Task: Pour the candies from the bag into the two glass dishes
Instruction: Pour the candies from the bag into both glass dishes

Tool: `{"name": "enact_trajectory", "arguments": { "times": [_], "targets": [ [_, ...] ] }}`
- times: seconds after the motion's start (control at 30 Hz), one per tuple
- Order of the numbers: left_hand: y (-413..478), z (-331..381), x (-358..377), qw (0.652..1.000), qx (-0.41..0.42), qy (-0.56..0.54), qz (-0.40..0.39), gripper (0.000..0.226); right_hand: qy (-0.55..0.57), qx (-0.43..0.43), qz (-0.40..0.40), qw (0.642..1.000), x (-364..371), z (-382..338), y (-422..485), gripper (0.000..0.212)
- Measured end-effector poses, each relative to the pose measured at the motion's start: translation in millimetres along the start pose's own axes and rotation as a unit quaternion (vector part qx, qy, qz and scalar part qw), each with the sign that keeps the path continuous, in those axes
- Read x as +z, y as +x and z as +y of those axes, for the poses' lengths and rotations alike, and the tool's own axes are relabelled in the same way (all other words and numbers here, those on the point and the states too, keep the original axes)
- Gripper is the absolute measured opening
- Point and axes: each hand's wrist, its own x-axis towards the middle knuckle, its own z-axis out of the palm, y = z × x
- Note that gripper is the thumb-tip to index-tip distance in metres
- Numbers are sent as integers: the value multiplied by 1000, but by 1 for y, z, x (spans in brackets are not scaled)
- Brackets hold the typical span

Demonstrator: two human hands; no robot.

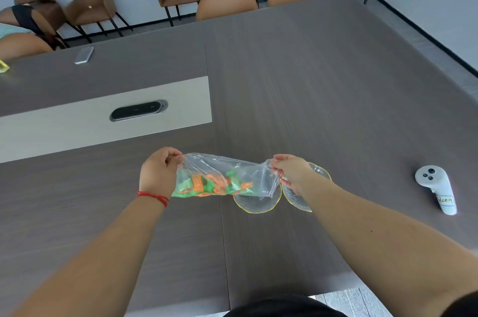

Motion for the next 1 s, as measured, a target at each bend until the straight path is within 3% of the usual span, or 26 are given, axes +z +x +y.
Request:
{"name": "enact_trajectory", "arguments": {
  "times": [1.0],
  "targets": [
    [4,15,-17,1000,5,6,14,11,-16,9,-7,1000,-3,7,13,22]
  ]
}}
